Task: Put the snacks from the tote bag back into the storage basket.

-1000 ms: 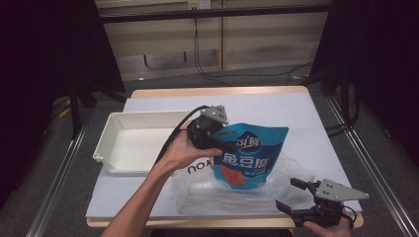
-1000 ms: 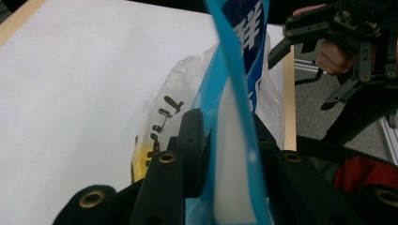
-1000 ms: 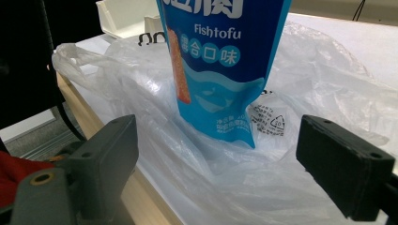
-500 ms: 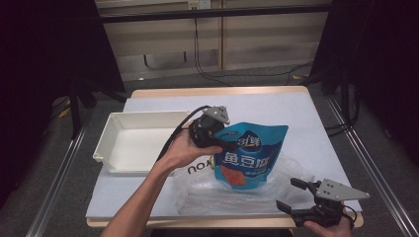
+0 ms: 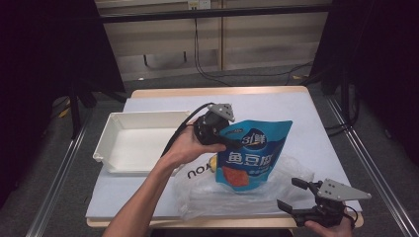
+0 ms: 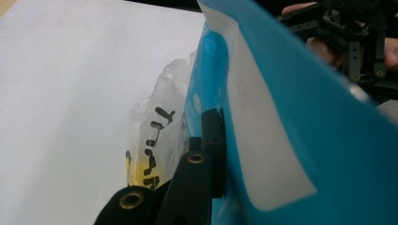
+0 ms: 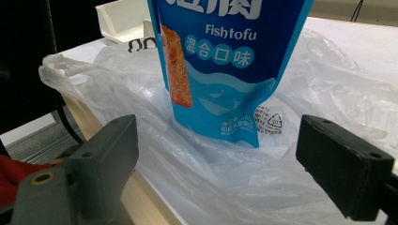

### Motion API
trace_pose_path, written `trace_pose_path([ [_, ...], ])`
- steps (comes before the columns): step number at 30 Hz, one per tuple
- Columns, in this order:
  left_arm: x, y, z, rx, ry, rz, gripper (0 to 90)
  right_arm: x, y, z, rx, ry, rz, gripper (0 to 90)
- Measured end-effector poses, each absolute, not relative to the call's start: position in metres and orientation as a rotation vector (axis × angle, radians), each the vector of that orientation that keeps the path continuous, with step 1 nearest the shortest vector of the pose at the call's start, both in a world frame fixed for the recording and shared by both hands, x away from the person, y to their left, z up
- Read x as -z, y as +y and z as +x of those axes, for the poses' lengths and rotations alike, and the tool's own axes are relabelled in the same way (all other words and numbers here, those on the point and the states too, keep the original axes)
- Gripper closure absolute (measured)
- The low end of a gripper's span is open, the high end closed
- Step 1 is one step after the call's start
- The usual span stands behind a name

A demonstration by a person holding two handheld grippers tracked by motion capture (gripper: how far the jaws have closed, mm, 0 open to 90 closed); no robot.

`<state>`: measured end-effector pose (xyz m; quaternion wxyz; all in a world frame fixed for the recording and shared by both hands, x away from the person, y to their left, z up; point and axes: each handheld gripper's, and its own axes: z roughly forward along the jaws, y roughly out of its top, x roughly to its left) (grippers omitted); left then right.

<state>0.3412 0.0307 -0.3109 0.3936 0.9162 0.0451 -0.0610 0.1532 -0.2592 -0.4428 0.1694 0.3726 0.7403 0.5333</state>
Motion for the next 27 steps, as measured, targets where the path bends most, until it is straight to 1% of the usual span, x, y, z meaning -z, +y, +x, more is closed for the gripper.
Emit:
trace_pose_path([
  [8,0.304,0.022,0.341,0.180,0.113,2.307,90.0,0.443,-0.259,0.154,-1.516,2.102,1.056,13.4],
  [13,0.299,0.022,0.341,0.168,0.108,2.308,90.0,0.443,-0.260,0.153,-1.521,2.097,1.059,13.4],
  [27,0.269,0.040,0.333,0.126,0.091,2.253,90.0,0.443,-0.260,0.153,-1.525,2.090,1.060,13.4],
])
